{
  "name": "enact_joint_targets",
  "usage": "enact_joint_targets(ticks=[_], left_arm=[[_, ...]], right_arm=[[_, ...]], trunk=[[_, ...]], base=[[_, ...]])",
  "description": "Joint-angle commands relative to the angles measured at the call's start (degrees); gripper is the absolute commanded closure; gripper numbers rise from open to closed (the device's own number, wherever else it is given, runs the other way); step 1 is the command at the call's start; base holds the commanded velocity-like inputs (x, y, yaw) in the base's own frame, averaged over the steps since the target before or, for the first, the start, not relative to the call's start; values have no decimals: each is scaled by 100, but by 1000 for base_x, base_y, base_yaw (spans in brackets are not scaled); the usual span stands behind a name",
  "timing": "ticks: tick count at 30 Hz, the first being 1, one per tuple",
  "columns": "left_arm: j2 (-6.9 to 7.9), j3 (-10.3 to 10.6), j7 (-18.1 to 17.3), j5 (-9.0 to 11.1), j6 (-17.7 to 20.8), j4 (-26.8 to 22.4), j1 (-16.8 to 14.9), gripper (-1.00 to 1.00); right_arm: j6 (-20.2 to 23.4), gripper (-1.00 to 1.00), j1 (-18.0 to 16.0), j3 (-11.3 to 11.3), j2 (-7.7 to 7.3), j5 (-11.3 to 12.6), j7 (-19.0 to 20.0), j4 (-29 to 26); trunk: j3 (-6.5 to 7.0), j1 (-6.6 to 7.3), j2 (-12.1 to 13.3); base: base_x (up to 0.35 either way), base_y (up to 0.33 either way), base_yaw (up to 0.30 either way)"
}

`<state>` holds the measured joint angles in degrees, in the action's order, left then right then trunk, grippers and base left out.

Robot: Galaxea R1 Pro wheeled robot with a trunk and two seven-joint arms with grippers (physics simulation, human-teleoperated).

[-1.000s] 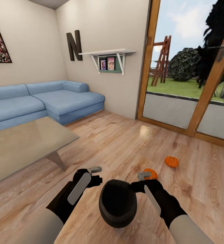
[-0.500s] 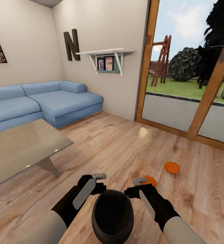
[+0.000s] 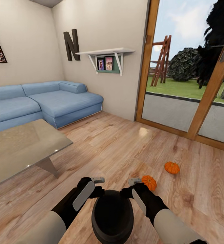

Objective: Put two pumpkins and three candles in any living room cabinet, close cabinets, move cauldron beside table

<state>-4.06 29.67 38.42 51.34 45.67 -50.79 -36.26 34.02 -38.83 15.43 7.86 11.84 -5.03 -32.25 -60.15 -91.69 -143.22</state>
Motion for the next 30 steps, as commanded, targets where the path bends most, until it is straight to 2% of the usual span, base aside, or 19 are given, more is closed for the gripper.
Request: enact_joint_targets(ticks=[1, 4, 11, 20, 25, 29, 30], left_arm=[[-11, 14, 54, 63, 3, -4, -4, -100], [-30, 23, 7, 85, 13, 6, -4, -100], [-30, 24, -240, 62, 18, 272, -9, -100], [-9, 22, -287, 34, -29, 548, -57, -100], [6, 22, -290, 28, -355, 628, -97, -100], [7, 26, -312, 26, -643, 705, -214, -100], [-6, 29, -428, 16, -740, 826, -328, -100]], right_arm=[[16, -100, -11, 31, 0, 61, -56, 4], [12, -100, -15, 31, 1, 63, -58, 10], [1, -100, -18, 31, 3, 64, -59, 16], [7, -100, -19, 31, 4, 64, -65, 4], [34, -100, -80, 31, 5, 63, -68, 15], [46, -100, -213, 31, 5, 80, -68, 96], [55, -100, -327, 26, 5, 91, -68, 144]], trunk=[[-6, 1, -2], [-6, 1, -2], [-161, -17, -12], [-360, -40, -24], [-471, -53, -30], [-559, -63, -36], [-582, -66, -37]], base=[[0, 0, 0], [0, 0, 0], [0, 0, 0], [0, 0, 0], [0, 0, 0], [0, 0, 0], [0, 0, 0]])
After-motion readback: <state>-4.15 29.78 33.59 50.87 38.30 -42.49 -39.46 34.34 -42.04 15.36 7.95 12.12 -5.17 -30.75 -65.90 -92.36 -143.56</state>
